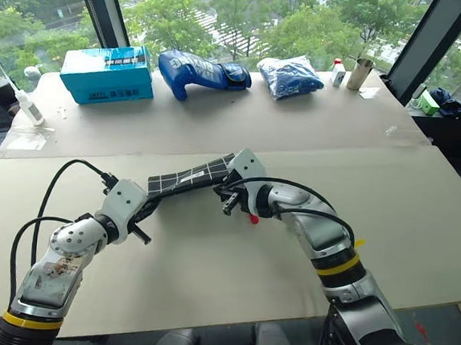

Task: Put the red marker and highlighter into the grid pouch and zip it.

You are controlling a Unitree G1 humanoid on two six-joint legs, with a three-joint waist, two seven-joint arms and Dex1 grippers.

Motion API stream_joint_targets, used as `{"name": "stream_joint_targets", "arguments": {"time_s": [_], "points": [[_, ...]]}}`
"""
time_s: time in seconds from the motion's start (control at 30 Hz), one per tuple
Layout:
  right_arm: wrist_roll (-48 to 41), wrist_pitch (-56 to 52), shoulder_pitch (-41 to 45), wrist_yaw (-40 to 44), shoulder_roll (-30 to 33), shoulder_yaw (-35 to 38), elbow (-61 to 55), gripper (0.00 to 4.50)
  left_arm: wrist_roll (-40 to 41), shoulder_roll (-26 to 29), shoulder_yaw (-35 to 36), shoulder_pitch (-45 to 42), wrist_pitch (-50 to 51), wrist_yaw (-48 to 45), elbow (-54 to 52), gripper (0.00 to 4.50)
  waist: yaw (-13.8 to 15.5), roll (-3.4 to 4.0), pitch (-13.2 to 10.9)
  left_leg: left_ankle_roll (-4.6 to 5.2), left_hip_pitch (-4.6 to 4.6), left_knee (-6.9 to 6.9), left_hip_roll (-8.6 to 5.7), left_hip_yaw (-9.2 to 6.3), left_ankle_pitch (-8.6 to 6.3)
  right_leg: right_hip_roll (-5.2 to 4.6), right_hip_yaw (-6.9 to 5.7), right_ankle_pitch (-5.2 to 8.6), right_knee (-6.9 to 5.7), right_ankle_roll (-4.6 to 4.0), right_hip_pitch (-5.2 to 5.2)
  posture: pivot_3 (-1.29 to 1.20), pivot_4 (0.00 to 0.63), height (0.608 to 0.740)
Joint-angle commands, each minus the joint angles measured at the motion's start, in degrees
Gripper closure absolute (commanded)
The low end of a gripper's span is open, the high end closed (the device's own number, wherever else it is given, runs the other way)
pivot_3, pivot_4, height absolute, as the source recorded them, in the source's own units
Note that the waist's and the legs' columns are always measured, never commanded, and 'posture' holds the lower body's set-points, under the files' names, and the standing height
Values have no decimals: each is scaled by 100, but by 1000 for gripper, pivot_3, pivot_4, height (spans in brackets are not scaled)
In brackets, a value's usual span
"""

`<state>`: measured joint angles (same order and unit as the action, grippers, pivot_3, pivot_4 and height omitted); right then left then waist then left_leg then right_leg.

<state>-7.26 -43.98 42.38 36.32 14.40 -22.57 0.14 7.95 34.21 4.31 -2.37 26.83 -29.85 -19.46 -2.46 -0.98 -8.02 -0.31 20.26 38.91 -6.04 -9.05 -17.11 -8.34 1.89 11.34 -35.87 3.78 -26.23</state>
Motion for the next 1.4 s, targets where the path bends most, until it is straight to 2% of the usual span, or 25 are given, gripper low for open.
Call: {"name": "stream_joint_targets", "arguments": {"time_s": [0.03, 0.23, 0.47, 0.6, 0.7, 0.87, 0.93, 1.07, 1.2, 1.4], "points": [[417, 322, 227, 185, 92, -572, -402, 4492, -33, -12, 22, -120, 49, 66, -127, 4500, 0, 0, 0, 0, 0, 0, 0, 0, 0, 0, 0, 0, 0, 0, 0, 0, 150, 740], [851, 721, 777, 234, -268, -934, 442, 4492, -33, -48, -13, -202, 78, 73, -77, 4500, -12, 0, 0, -4, 0, 0, 0, 1, 2, 0, 0, 0, 0, 0, -1, 0, 150, 740], [1111, 1122, 1408, 151, -739, -753, 1648, 4492, -27, -63, 5, -183, 66, 73, -81, 4500, -13, 0, 0, -6, 0, 0, -1, 0, 3, 0, 0, -1, 0, -1, -2, 0, 150, 740], [1533, 1604, 1535, 216, -628, -991, 2145, 4492, -30, -66, 0, -181, 67, 79, -103, 4500, -19, 0, 0, -6, 0, -2, 0, 0, 3, 0, 0, -1, -4, -1, -4, 0, 150, 740], [1768, 1882, 1829, -249, -457, -608, 3142, 4492, -34, -61, -5, -163, 75, 83, -135, 4500, -19, 0, 0, -7, -1, -1, -2, 0, 3, 1, 0, -1, -3, -1, -4, 0, 150, 740], [1321, 1693, 2219, -918, -554, 518, 3973, 4492, -32, -19, 7, -83, 81, 56, -167, 4500, -14, 1, -1, -11, 1, -2, -1, 0, 5, 1, 1, -2, -3, -3, -4, 0, 150, 740], [1133, 1476, 2169, -961, -701, 796, 3883, 4492, -28, -1, 8, -80, 82, 35, -162, 4500, -67, 1, -1, -11, 0, -7, 2, 0, 5, 5, 3, -3, -8, -4, -5, 0, 150, 740], [648, 544, 1647, -724, -1219, 985, 2803, 4492, -36, 5, -19, -156, 94, 15, -105, 4500, -151, 1, -1, -10, 0, -13, 14, -1, 2, 15, 5, -4, -19, -7, -6, 0, 150, 740], [352, -510, 1087, -779, -1778, 798, 1577, 4492, -46, -19, -43, -235, 134, 41, -66, 4500, -165, 2, -1, -7, 2, -10, 11, -2, -2, 15, 15, -4, -23, -7, -11, 0, 150, 740], [471, -772, 1127, -1195, -2104, 804, 1673, 4492, -64, -89, -66, -218, 210, 72, -117, 4500, -102, 3, -2, -7, 1, -4, 2, -2, -2, 12, 14, -6, -22, -3, -8, 0, 150, 740]]}}
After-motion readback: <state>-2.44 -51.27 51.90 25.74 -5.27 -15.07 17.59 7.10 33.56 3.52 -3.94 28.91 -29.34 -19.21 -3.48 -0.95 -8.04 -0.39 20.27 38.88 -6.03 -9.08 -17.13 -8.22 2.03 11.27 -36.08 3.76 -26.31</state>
